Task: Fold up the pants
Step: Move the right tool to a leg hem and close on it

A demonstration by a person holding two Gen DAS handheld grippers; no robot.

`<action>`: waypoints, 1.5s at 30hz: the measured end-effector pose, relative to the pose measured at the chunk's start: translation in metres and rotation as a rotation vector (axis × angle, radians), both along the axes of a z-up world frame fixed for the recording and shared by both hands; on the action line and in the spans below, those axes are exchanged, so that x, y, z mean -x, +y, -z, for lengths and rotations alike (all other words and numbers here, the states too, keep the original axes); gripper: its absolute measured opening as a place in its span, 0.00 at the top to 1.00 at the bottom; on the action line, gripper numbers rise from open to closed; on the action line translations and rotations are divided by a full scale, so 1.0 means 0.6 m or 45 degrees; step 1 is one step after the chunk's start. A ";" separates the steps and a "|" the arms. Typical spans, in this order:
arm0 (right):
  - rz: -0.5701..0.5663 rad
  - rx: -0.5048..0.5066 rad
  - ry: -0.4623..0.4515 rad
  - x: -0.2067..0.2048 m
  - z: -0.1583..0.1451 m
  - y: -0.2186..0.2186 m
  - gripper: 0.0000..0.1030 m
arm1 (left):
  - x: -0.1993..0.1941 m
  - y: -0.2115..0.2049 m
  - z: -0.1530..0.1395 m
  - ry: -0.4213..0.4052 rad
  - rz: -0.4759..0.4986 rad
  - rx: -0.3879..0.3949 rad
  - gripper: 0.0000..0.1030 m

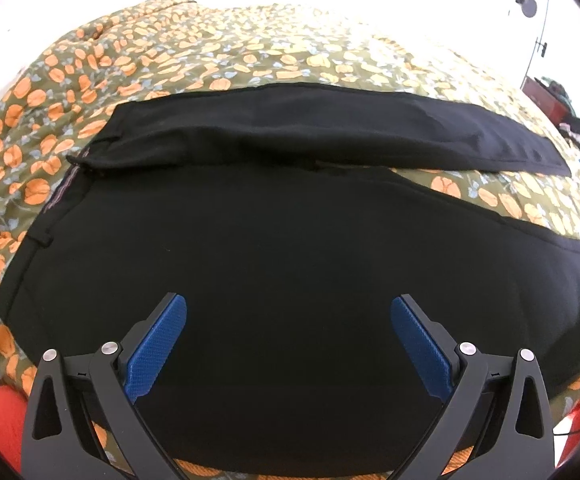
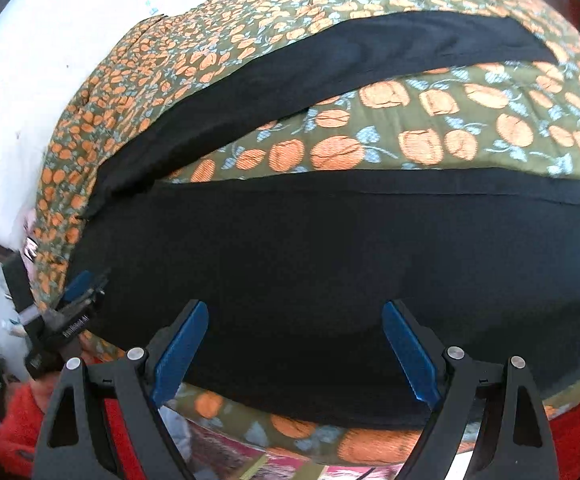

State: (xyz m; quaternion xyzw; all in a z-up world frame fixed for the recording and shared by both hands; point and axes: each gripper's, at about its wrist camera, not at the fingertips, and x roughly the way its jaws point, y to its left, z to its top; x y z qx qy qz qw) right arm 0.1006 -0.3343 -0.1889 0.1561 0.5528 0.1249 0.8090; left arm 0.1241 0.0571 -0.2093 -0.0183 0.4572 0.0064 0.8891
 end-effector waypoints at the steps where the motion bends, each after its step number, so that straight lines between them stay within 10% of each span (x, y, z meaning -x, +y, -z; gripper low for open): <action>1: 0.003 -0.019 0.006 -0.006 0.000 0.005 0.14 | -0.003 0.002 0.001 0.008 -0.003 0.006 0.01; 15: -0.006 -0.237 0.141 -0.138 0.006 0.055 0.14 | -0.061 0.035 -0.034 -0.024 -0.105 0.079 0.01; 23: -0.211 -0.216 -0.103 -0.354 -0.088 0.158 0.09 | -0.244 0.070 -0.085 -0.205 -0.275 -0.019 0.01; 29: -0.343 -0.214 -0.010 -0.457 0.005 0.182 0.09 | -0.295 0.082 -0.049 -0.122 -0.289 -0.126 0.01; 37: -0.117 -0.105 -0.079 -0.513 0.081 -0.216 0.10 | -0.225 0.087 -0.013 -0.020 -0.202 -0.213 0.01; 40: 0.219 0.214 -0.071 -0.504 0.061 -0.409 0.09 | -0.209 0.077 -0.001 -0.014 -0.188 -0.246 0.01; 45: 0.377 0.407 -0.062 -0.532 0.026 -0.516 0.09 | -0.207 0.058 -0.002 0.021 -0.226 -0.207 0.01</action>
